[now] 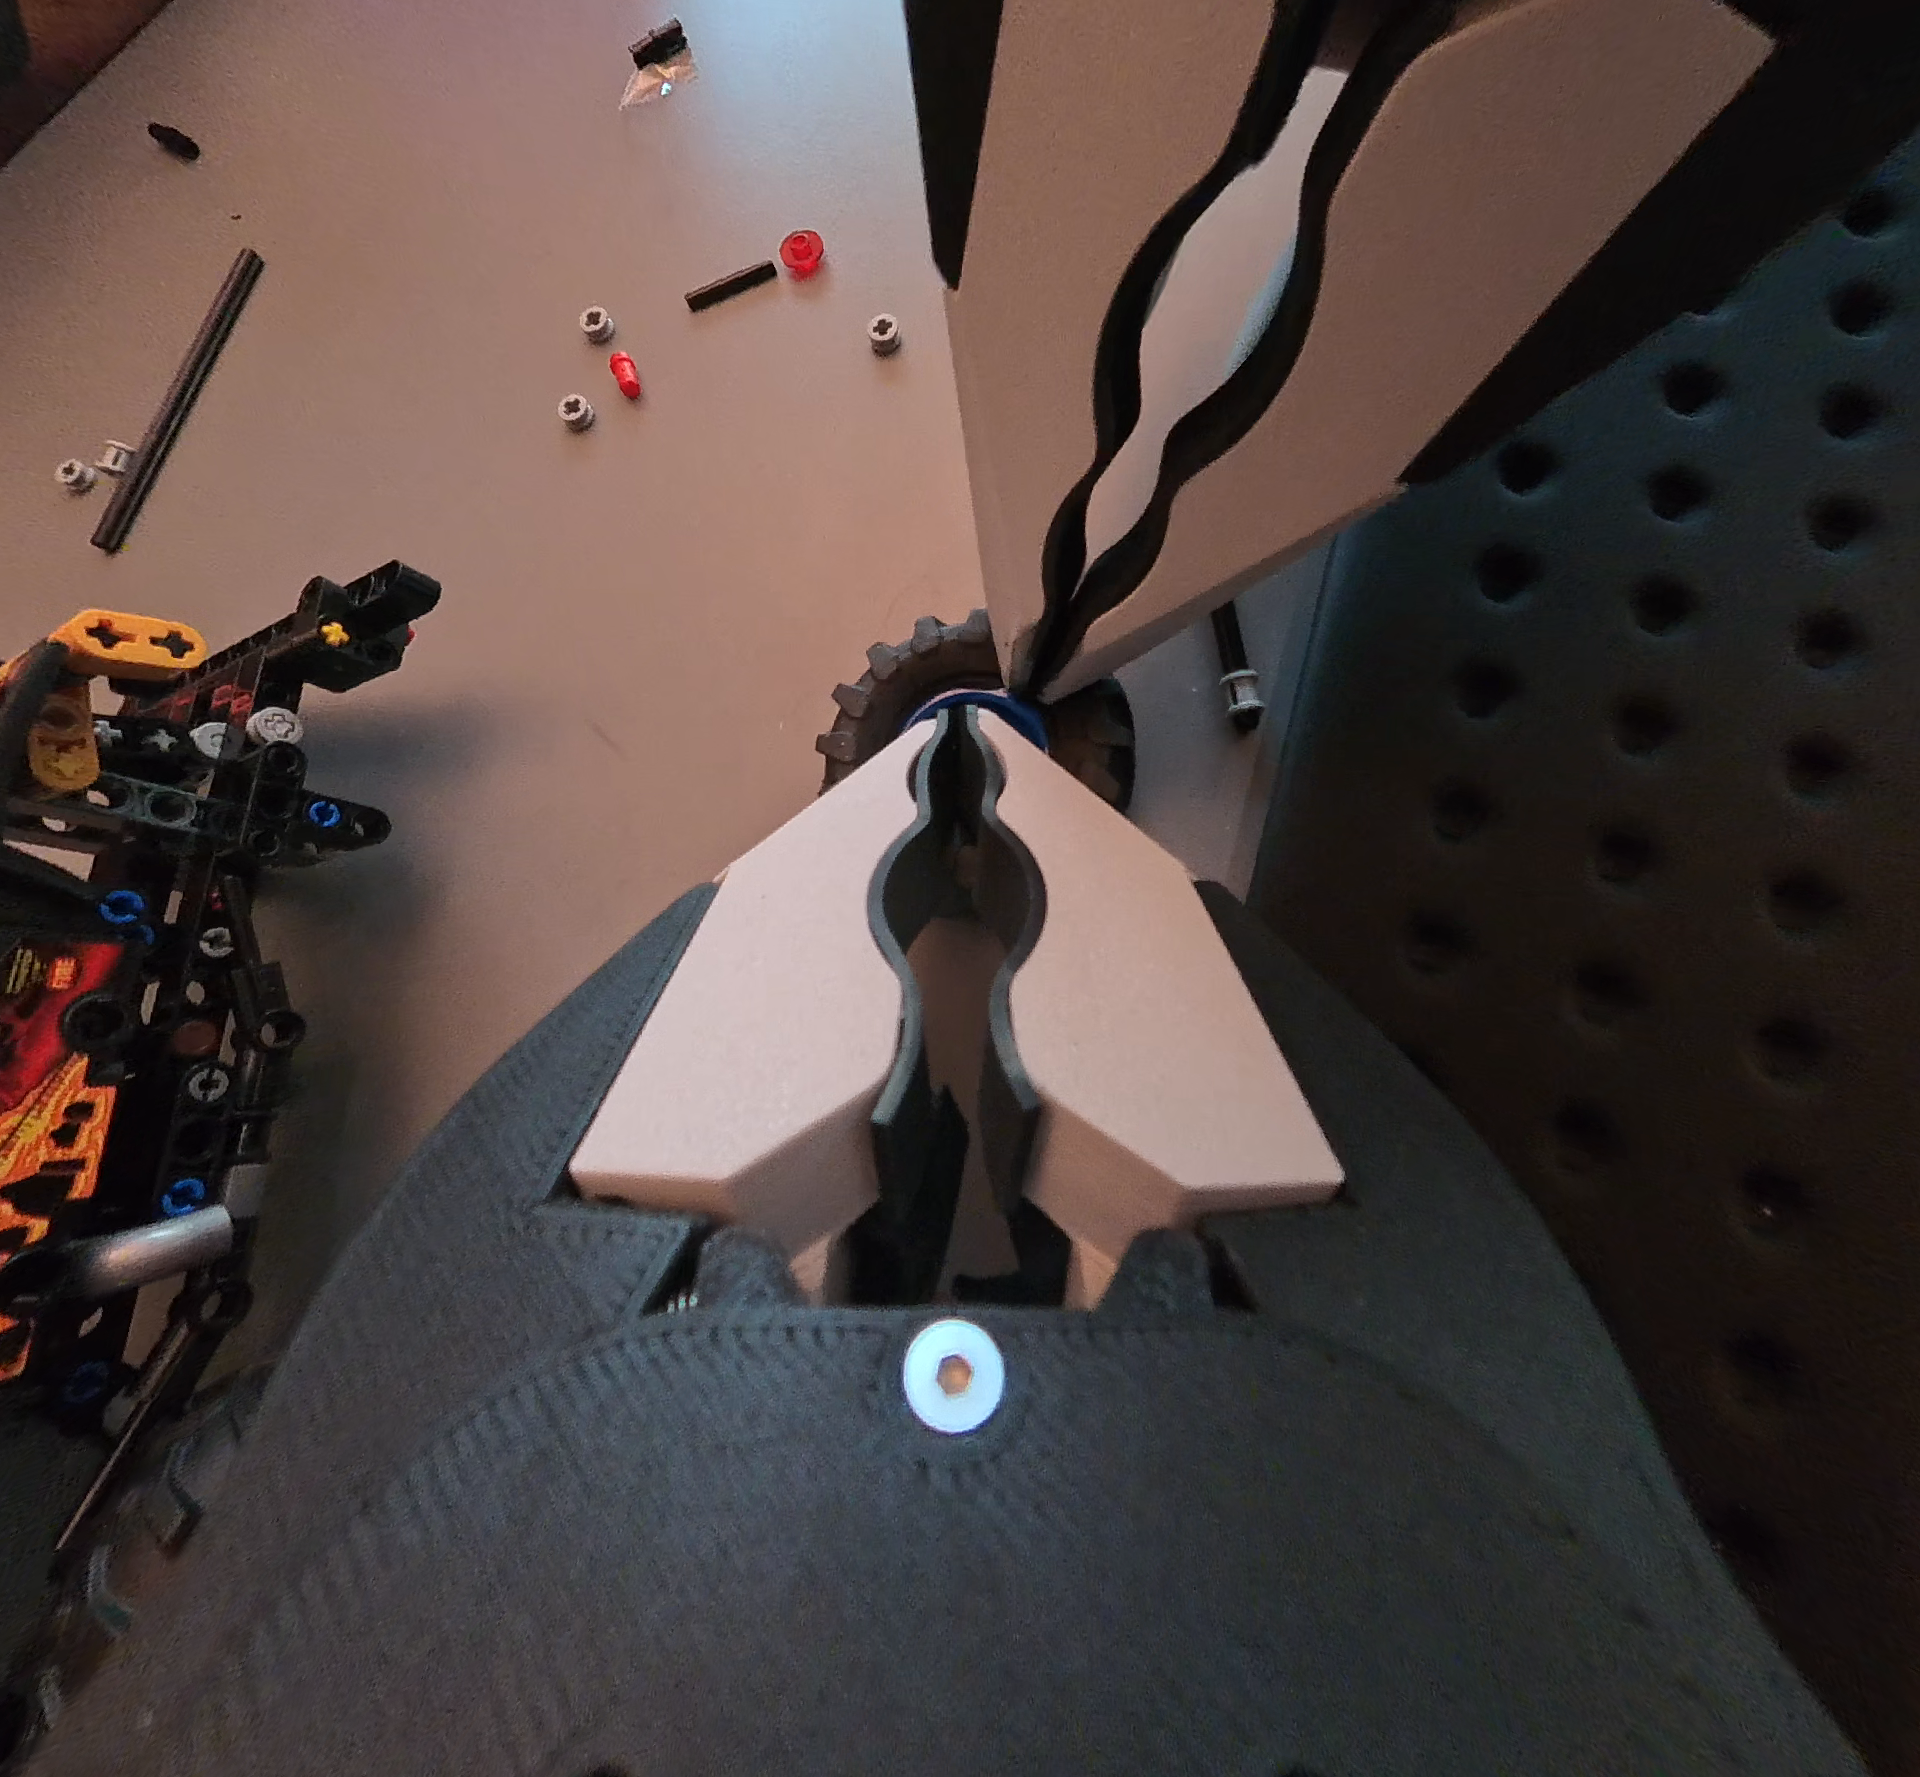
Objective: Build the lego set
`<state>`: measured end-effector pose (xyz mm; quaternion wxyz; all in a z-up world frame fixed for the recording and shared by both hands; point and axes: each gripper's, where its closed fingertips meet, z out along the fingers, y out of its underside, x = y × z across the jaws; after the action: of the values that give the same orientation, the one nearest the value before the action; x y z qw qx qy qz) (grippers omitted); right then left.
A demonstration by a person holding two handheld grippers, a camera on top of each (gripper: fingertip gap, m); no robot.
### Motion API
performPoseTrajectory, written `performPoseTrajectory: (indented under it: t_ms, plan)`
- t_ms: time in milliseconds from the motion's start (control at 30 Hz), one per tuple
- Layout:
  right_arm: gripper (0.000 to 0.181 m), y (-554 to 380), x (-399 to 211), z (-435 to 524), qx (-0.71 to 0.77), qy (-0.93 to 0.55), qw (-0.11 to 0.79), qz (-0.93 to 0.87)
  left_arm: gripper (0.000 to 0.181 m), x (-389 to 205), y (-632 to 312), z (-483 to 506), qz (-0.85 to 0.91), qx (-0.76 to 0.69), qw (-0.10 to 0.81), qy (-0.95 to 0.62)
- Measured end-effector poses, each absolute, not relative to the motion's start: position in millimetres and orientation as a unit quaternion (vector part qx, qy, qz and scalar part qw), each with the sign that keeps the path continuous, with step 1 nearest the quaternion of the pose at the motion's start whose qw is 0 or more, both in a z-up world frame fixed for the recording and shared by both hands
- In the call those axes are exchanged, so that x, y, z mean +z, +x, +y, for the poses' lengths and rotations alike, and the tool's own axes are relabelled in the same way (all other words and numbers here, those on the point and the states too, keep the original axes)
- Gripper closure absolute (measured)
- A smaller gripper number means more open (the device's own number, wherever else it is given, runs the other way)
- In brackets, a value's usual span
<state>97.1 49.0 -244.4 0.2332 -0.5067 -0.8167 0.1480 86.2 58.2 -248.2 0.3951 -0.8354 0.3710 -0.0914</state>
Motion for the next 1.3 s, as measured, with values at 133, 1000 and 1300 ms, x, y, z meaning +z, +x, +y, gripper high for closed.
performPoseTrajectory:
  t_ms: [133, 1000, 1300]
  plan:
    - [0.181, 96, -245, 49, 0.172, -0.515, 0.227, -0.808, 0.181, -248, 86, 58, 0.367, -0.095, 0.396, -0.836]
    - [0.181, 87, -239, 62, 0.242, -0.617, 0.286, -0.692, 0.181, -238, 78, 53, 0.36, -0.135, 0.389, -0.837]
    - [0.181, 61, -238, 65, 0.234, -0.558, 0.296, -0.739, 0.181, -235, 87, 51, 0.348, -0.103, 0.399, -0.842]
